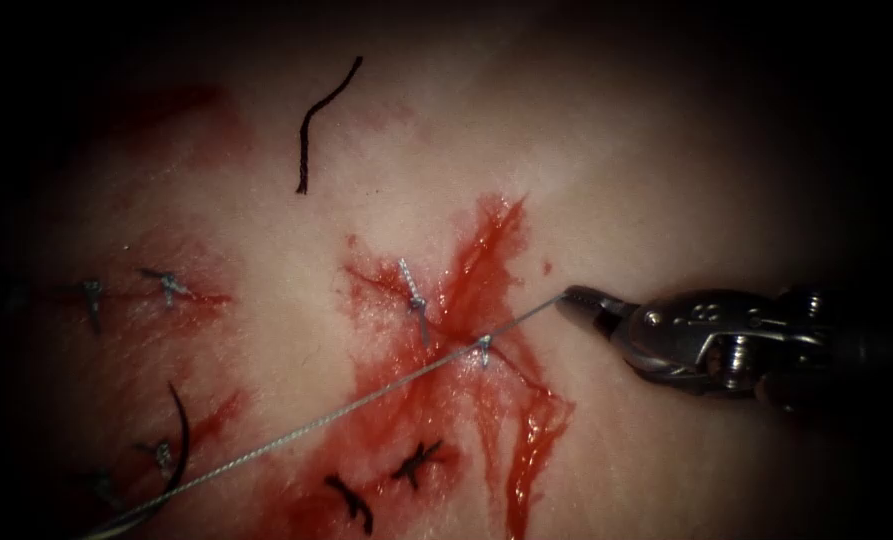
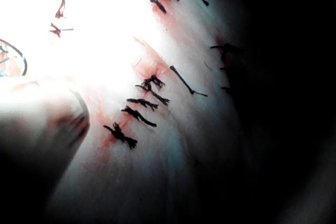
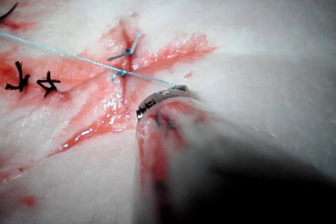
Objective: Wound Closure
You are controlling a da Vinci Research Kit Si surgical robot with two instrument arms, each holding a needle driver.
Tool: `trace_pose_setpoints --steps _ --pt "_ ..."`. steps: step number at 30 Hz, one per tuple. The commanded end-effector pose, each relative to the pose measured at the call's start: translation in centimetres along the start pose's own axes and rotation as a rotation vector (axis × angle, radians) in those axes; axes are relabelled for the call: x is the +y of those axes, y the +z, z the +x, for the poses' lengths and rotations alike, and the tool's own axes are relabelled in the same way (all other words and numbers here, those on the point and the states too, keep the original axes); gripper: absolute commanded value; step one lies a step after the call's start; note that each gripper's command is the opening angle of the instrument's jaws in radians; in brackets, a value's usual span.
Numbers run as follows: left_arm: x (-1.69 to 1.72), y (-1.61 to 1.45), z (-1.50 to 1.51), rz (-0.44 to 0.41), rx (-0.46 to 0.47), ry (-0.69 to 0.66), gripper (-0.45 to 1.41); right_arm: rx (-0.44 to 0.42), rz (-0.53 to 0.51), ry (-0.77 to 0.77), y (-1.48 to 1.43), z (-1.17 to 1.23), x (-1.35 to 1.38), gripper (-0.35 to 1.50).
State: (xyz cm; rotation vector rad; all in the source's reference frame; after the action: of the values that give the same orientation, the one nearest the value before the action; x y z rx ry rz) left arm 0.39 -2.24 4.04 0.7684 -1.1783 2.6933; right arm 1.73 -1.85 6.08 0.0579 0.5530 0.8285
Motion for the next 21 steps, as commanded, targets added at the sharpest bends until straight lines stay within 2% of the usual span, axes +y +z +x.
trace_pose_setpoints --steps 1,8,17,18,20,21 --pt "0.0 0.05 0.1 0.005 -0.004 0.005 -0.45 -0.004 -0.015 0.02 0.05 -0.03 -0.06 -0.35" --pt "-0.03 0.06 0.17 0.017 -0.015 0.022 -0.45 -0.049 -0.095 0.08 0.03 -0.14 -0.07 -0.35" --pt "-0.05 0.07 0.09 0.024 -0.037 0.024 -0.45 -0.061 -0.07 0.111 0.03 -0.15 -0.05 -0.35" --pt "-0.07 0.03 0.11 0.03 -0.023 0.024 -0.45 -0.043 -0.038 0.102 0.04 -0.12 -0.06 -0.35" --pt "-0.18 -0.09 0.17 0.086 0.018 -0.004 -0.45 0.062 0.037 0.132 0.03 -0.02 -0.1 -0.35" --pt "-0.25 -0.17 0.21 0.112 0.052 -0.039 -0.45 0.11 0.065 0.141 0.01 0.01 -0.12 0.12"
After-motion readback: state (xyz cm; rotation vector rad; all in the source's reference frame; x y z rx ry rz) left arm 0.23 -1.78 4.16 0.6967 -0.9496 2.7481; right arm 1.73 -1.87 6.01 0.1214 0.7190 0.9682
